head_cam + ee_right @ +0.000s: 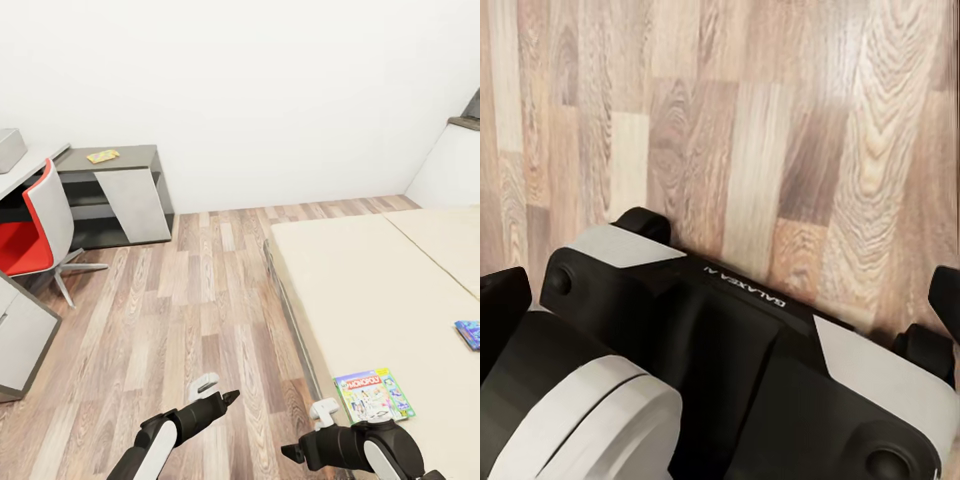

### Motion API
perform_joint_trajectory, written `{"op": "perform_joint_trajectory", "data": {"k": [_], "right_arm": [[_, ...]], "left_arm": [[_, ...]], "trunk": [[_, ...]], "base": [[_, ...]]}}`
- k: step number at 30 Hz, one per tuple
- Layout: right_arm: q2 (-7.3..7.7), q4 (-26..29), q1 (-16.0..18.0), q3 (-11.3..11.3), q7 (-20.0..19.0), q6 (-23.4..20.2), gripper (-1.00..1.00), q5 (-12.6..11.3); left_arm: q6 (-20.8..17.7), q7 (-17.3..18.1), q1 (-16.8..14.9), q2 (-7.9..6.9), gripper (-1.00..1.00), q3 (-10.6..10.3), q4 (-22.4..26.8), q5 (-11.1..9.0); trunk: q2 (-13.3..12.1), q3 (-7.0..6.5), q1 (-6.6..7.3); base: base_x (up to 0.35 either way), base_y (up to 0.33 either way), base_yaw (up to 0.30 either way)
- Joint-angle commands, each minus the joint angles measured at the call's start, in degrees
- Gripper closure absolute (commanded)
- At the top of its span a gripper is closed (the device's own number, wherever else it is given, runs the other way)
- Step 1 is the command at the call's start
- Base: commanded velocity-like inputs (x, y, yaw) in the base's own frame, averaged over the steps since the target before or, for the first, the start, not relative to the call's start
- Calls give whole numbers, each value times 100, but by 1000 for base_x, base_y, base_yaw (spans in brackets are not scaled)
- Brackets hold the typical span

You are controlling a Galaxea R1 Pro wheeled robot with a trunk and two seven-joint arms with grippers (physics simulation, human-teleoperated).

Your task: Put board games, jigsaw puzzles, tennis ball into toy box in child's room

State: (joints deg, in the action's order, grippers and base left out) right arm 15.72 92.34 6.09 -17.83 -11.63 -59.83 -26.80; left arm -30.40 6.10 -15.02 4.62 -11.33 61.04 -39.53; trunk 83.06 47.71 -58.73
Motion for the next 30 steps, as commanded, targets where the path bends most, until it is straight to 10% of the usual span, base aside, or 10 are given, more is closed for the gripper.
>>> {"op": "perform_joint_trajectory", "data": {"k": [1, 17, 30], "right_arm": [[5, 3, 11, -2, -57, -17, -100, 61], [10, 1, 62, 200, -53, -17, -100, 61], [-2, -373, 608, 1745, 4, -17, -100, 76]], "left_arm": [[-28, 6, -1, 2, -100, 7, 5, -15], [-20, 5, -1, 3, -100, 11, 5, -11], [-19, 5, -1, 3, -100, 13, 5, -18]], "trunk": [[2, 4, 0], [2, 4, 0], [2, 4, 0]], "base": [[0, 34, -269], [0, 10, -278], [0, 1, -282]]}}
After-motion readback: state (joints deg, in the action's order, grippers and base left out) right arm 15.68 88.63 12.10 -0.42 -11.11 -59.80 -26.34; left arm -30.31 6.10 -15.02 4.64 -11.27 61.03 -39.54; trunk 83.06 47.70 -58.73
